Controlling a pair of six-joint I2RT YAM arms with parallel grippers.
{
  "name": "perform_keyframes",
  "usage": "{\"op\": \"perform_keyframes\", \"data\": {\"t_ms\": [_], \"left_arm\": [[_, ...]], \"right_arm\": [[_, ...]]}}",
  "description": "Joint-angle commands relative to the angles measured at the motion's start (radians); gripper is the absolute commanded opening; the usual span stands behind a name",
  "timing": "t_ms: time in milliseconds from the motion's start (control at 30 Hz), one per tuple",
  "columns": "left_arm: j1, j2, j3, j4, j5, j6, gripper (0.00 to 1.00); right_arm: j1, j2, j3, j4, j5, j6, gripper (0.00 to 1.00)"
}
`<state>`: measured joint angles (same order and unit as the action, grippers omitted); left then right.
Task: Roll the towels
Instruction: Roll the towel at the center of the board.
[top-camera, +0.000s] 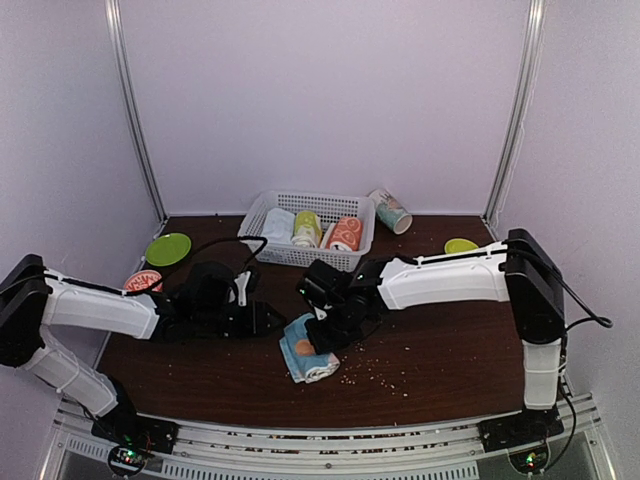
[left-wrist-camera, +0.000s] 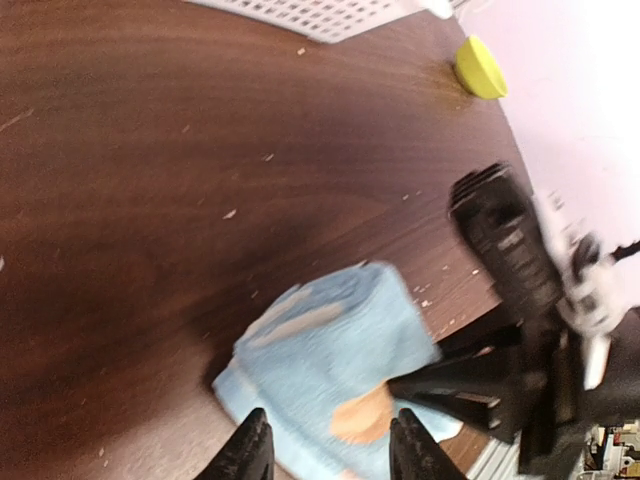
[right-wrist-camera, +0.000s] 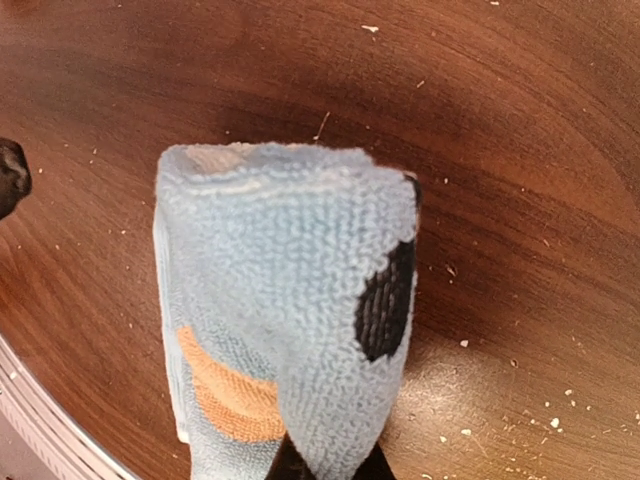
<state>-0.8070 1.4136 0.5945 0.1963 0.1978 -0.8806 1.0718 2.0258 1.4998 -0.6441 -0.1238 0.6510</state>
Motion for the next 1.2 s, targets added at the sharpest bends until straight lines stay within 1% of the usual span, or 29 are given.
{"op": "perform_keyframes", "data": {"t_ms": [0,133,367,467,533,667,833,1000,1167], "left_arm": [[-0.009,0.072,0.083,0.027,0.05,0.032,0.41],[-0.019,0.144,0.135,0.05,0.076,0.035,0.38],[-0.021,0.26,0.177,0.078,0.096,0.037,0.33],[-0.021,0.294,0.18,0.08,0.083,0.034,0.26],[-0.022,0.308,0.173,0.083,0.068,0.029,0.19],[-0.019,0.322,0.152,0.077,0.031,0.014,0.0],[-0.017,0.336,0.134,0.073,0.004,0.007,0.0],[-0.015,0.332,0.105,0.086,-0.023,-0.009,0.0],[-0.016,0.334,0.083,0.101,-0.028,-0.021,0.0]], "right_arm": [[0.012,0.029,0.018,-0.02,0.075,0.042,0.0],[0.014,0.034,0.016,-0.007,0.074,0.059,0.0],[0.014,0.031,0.023,0.003,0.059,0.064,0.0],[0.015,0.028,0.024,0.007,0.049,0.064,0.0],[0.014,0.022,0.023,0.008,0.047,0.063,0.01],[0.013,-0.012,0.013,0.015,0.044,0.061,0.2],[0.013,-0.066,-0.019,0.032,0.046,0.061,0.41],[0.021,-0.1,-0.069,0.044,0.062,0.057,0.52],[0.048,-0.066,-0.066,0.053,0.054,0.06,0.62]]}}
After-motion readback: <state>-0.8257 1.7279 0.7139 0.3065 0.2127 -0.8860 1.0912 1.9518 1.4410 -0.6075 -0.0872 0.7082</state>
